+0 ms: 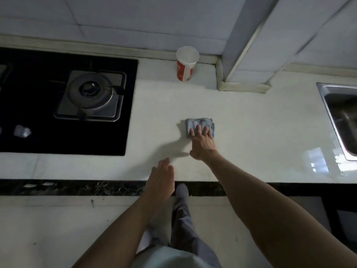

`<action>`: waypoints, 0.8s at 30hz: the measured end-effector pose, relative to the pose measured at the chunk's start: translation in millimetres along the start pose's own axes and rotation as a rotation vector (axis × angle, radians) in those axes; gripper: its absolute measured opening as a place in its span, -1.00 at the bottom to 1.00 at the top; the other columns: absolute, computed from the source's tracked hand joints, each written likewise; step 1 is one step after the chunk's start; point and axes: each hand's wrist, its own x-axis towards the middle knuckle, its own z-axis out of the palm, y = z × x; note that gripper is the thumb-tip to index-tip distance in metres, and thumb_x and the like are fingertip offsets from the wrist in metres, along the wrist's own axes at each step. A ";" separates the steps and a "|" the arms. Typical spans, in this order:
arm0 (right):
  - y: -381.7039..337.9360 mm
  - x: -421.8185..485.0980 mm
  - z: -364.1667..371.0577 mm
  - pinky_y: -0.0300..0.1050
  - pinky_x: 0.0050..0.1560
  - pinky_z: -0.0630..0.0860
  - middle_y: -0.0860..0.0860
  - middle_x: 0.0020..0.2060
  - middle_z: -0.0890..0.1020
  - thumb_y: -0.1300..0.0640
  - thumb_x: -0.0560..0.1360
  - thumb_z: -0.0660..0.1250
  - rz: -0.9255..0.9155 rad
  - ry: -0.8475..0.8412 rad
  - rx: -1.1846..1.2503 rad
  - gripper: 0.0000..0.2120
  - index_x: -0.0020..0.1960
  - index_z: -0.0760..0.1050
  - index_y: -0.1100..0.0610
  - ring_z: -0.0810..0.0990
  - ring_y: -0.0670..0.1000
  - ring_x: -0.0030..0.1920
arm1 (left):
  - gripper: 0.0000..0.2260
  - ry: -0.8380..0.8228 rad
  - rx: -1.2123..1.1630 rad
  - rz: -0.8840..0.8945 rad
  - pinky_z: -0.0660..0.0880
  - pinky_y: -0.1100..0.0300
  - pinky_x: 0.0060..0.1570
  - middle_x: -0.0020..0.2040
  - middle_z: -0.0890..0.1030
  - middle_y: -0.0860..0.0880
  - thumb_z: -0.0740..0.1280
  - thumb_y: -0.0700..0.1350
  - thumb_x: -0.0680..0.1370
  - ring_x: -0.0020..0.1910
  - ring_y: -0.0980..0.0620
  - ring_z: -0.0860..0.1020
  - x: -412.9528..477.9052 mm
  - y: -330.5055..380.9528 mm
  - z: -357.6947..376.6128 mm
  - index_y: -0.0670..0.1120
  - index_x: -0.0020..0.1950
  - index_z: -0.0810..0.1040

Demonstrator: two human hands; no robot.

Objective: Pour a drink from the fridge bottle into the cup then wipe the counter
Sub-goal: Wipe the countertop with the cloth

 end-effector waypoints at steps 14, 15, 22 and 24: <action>-64.4 -122.2 72.5 0.25 0.53 -0.12 0.28 0.56 -0.09 0.06 0.51 0.22 0.077 -0.011 0.052 -0.21 0.59 -0.13 0.18 -0.16 0.42 0.51 | -0.70 -0.031 -0.076 0.014 0.37 0.05 0.36 0.46 0.29 -0.09 0.23 -0.20 0.57 0.42 -0.05 0.31 -59.0 -29.0 9.0 -0.18 0.31 0.45; -71.2 -124.4 72.0 0.25 0.53 -0.13 0.28 0.56 -0.10 0.06 0.51 0.23 0.079 -0.022 0.054 -0.20 0.59 -0.14 0.18 -0.17 0.43 0.51 | -0.69 -0.030 -0.086 0.021 0.37 0.05 0.35 0.47 0.29 -0.09 0.24 -0.21 0.57 0.42 -0.05 0.31 -60.0 -30.6 8.7 -0.18 0.31 0.45; -105.0 -128.2 74.1 0.25 0.54 -0.15 0.30 0.55 -0.14 -0.02 0.54 0.24 0.037 -0.021 0.045 -0.17 0.59 -0.19 0.18 -0.21 0.42 0.51 | -0.50 -0.055 -0.118 0.076 0.24 0.10 0.47 0.58 0.19 -0.11 0.26 -0.22 0.57 0.52 -0.04 0.23 -60.1 -43.2 4.8 -0.23 0.51 0.30; -107.0 -127.1 73.3 0.25 0.53 -0.15 0.31 0.55 -0.14 -0.06 0.55 0.22 0.027 -0.030 0.035 -0.17 0.59 -0.19 0.19 -0.21 0.43 0.51 | -0.48 -0.068 -0.127 0.081 0.24 0.10 0.48 0.58 0.20 -0.12 0.27 -0.22 0.57 0.52 -0.04 0.23 -58.9 -44.1 3.6 -0.24 0.52 0.27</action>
